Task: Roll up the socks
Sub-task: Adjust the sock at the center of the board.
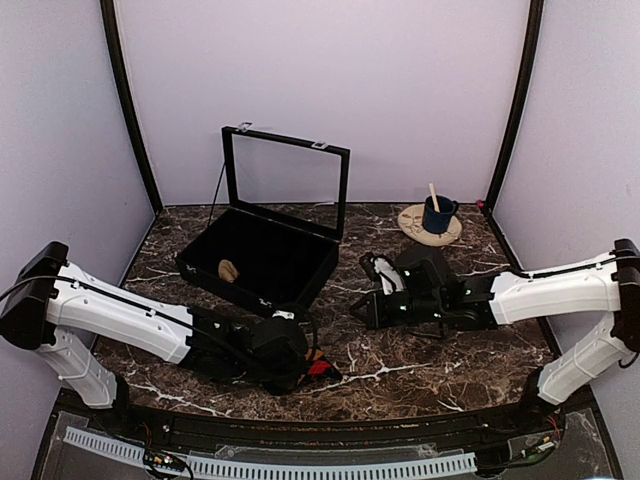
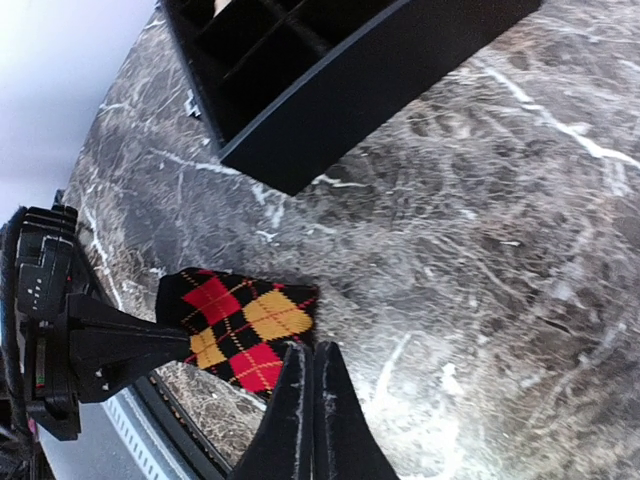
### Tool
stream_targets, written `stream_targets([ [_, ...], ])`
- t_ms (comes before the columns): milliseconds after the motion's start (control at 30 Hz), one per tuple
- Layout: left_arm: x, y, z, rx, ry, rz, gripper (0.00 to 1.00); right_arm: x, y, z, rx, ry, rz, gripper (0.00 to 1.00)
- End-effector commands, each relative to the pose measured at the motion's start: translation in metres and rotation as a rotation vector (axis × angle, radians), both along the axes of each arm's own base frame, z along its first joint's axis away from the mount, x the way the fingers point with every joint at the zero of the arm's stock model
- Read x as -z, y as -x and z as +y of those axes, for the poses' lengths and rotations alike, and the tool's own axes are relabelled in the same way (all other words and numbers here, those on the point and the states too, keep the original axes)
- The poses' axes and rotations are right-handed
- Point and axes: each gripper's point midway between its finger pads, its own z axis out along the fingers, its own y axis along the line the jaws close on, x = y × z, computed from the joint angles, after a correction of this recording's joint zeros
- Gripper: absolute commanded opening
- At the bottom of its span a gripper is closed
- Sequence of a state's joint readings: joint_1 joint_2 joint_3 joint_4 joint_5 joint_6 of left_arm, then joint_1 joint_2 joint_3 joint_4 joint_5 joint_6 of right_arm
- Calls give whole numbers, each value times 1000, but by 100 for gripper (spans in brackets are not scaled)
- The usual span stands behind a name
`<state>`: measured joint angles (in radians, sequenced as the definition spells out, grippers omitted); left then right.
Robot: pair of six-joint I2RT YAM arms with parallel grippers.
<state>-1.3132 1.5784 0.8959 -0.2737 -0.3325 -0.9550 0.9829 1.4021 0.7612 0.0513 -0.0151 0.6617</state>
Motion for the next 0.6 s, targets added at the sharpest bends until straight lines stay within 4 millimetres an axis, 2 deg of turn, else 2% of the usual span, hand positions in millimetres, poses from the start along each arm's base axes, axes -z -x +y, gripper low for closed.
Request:
stream_targets([
  [0, 9, 12, 4, -24, 1, 30, 0, -2, 13, 28, -112, -111, 37, 0],
  [200, 24, 23, 20, -67, -37, 60, 0, 14, 38, 56, -209, -156, 95, 0],
  [367, 34, 29, 40, -109, -75, 83, 0, 36, 58, 79, -281, -175, 145, 0],
  [567, 42, 33, 55, -128, -105, 105, 0, 57, 67, 93, -303, -197, 187, 0],
])
